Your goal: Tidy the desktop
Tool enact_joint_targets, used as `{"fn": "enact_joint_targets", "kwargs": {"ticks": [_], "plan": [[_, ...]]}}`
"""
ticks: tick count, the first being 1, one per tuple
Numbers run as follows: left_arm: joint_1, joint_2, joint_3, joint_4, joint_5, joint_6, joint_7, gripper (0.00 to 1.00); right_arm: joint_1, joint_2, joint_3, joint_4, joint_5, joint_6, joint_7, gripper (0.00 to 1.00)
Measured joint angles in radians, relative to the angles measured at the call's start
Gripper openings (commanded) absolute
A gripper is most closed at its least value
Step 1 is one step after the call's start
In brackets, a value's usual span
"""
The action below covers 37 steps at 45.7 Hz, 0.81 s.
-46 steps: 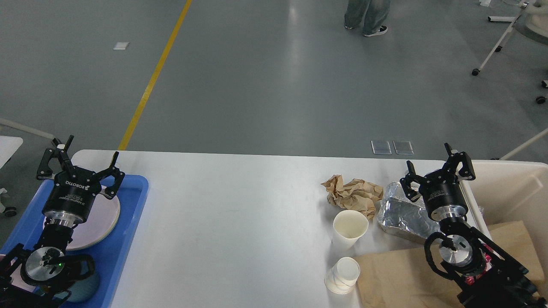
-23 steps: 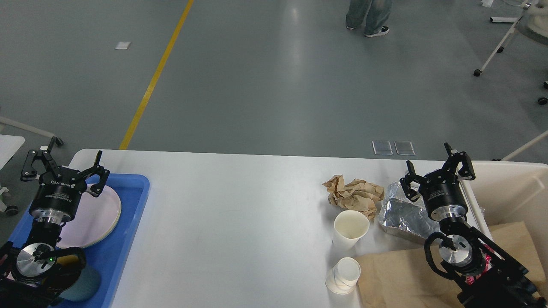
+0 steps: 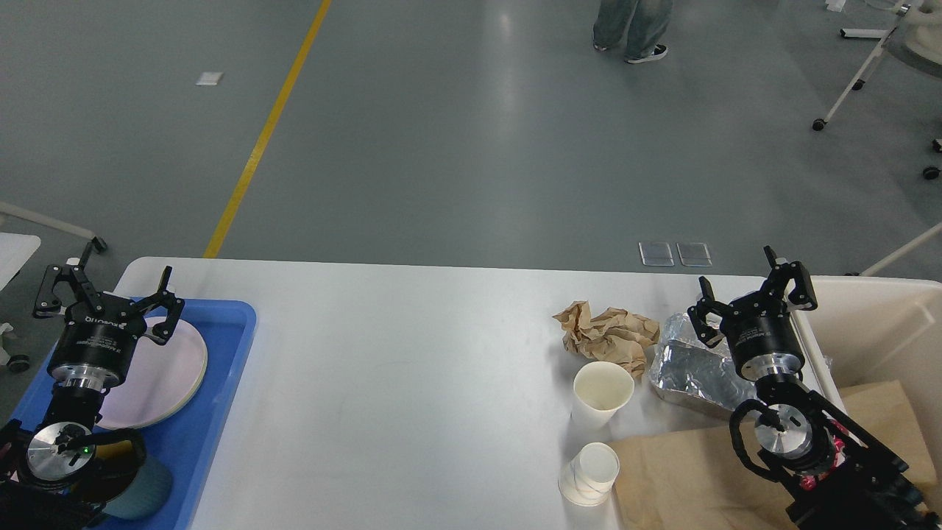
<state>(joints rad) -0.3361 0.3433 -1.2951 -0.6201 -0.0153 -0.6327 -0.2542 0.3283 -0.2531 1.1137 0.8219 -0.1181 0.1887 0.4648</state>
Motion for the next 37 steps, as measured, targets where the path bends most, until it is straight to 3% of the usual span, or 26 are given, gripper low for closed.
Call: {"fn": "enact_joint_targets", "kwargs": {"ticks": [10,16,25,37], "plan": [[0.005,-0.011,0.014,0.004,0.002,-0.084,0.0,0.96,0.0,0.0,0.0,0.0,0.0,0.0,0.0,1.0],[0.051,-0.107,0.021,-0.048,0.015,-0.155,-0.005,0.96,0.0,0.0,0.0,0.0,0.0,0.0,0.0,1.0],[0.098,-0.163,0.019,-0.192,0.03,0.0,-0.024,0.96,0.0,0.0,0.0,0.0,0.0,0.0,0.0,1.0],[0.095,-0.153,0.006,-0.204,0.031,0.06,-0.059,0.96,0.0,0.0,0.0,0.0,0.0,0.0,0.0,1.0]]}}
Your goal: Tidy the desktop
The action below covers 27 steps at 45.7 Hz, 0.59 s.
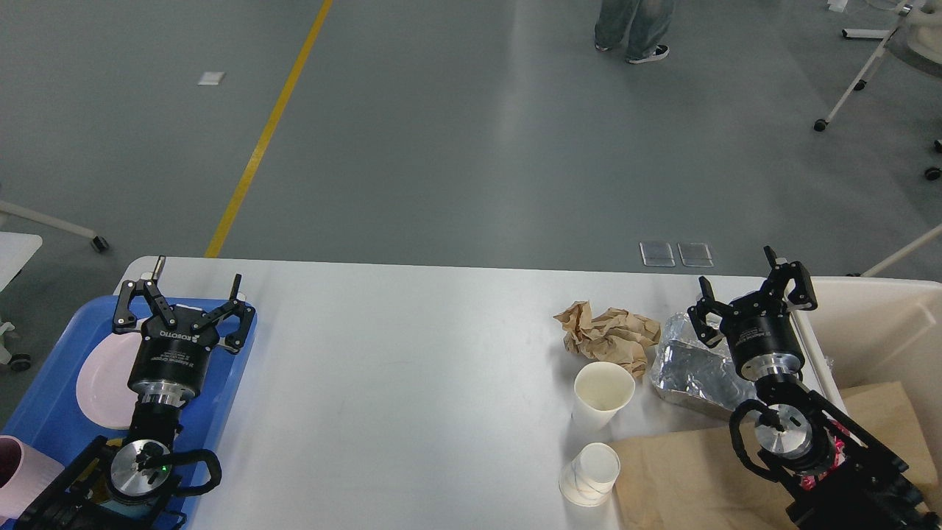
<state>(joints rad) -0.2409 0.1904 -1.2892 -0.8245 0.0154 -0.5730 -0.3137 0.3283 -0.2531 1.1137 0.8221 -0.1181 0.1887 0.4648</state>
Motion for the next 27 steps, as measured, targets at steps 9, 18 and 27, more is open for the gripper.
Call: {"fn": "enact_joint_targets", "kwargs": {"ticks": [9,18,27], "plan": [[-0.023,0.003,-0.002,0.016,0.008,0.006,0.0,0.96,0.0,0.0,0.0,-0.001,0.0,0.0,0.0,1.0],[-0.068,0.01,-0.003,0.055,0.096,0.019,-0.01,0.96,0.0,0.0,0.0,-0.001,0.0,0.0,0.0,1.0],[-0.089,0.019,0.002,0.081,0.249,0.022,-0.13,0.96,0.0,0.0,0.0,0.0,0.0,0.0,0.0,1.0]]}}
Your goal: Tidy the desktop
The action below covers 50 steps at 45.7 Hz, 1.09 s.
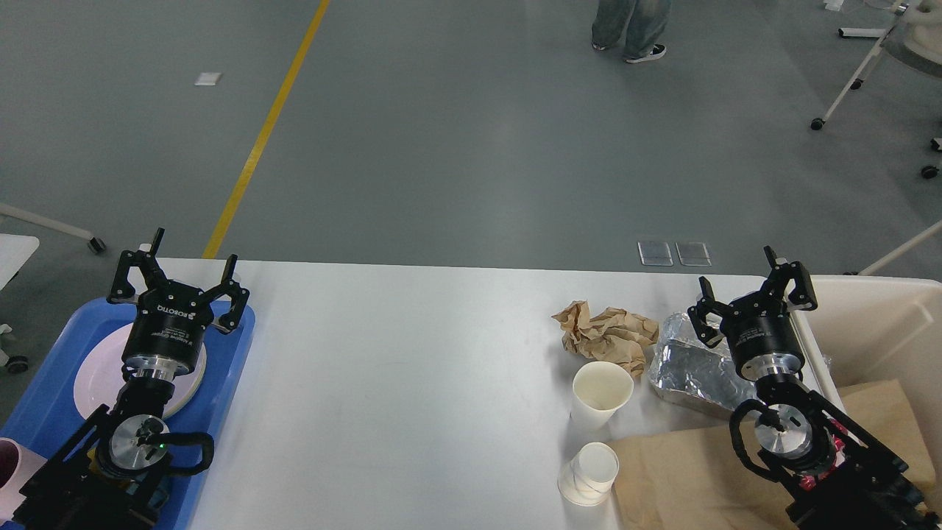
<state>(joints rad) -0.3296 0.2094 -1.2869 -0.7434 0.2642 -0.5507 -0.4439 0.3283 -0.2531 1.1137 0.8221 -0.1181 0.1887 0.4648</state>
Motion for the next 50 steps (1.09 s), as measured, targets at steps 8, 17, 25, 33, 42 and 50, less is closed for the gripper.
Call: {"fn": "enact_joint_targets", "kwargs": {"ticks": [8,17,25,33,42,50], "plan": [[-0.002,0.0,-0.001,0.0,0.012,0.001,-0.015,0.96,0.0,0.0,0.0,0.0,0.0,0.0,0.0,1.0],[0.006,0.021,-0.008,0.012,-0.061,0.012,0.108,0.96,0.0,0.0,0.0,0.0,0.0,0.0,0.0,1.0],[0.01,0.042,-0.005,0.022,-0.108,0.009,0.129,0.96,0.0,0.0,0.0,0.0,0.0,0.0,0.0,1.0],[0.015,0.039,0.003,0.022,-0.113,-0.027,0.123,0.96,0.0,0.0,0.0,0.0,0.0,0.0,0.0,1.0],[0.02,0.038,0.006,0.022,-0.114,-0.046,0.121,0.96,0.0,0.0,0.0,0.0,0.0,0.0,0.0,1.0],[0.02,0.038,0.006,0.022,-0.119,-0.049,0.123,0.96,0.0,0.0,0.0,0.0,0.0,0.0,0.0,1.0]]}}
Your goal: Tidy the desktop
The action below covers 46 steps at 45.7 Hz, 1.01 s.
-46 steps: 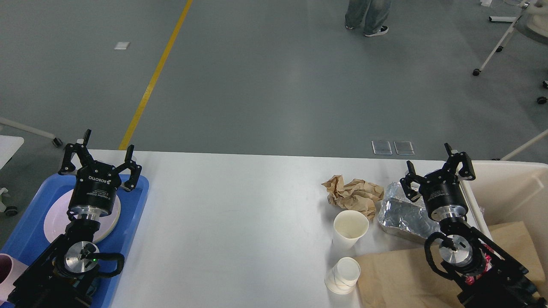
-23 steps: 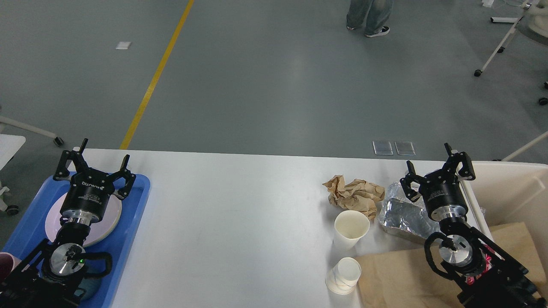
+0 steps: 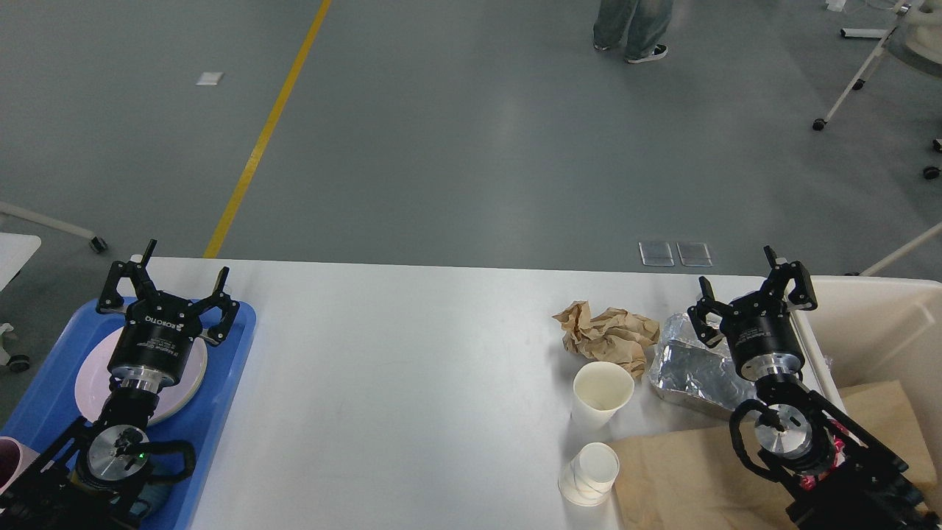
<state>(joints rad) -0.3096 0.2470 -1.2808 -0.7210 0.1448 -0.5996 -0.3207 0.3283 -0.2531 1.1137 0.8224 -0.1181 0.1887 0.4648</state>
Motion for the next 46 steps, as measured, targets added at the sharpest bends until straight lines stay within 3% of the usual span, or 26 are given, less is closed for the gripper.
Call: {"fn": "enact_joint_targets", "kwargs": {"ticks": [32,46], "plan": [[0.0,0.001,0.0,0.0,-0.001,0.0,0.001,0.96,0.025,0.0,0.003,-0.014,0.003,-0.011,-0.002,1.0],[0.0,0.002,-0.001,0.0,-0.001,0.0,0.001,0.96,0.051,-0.105,0.026,-0.014,0.004,-0.016,-0.005,1.0]]}}
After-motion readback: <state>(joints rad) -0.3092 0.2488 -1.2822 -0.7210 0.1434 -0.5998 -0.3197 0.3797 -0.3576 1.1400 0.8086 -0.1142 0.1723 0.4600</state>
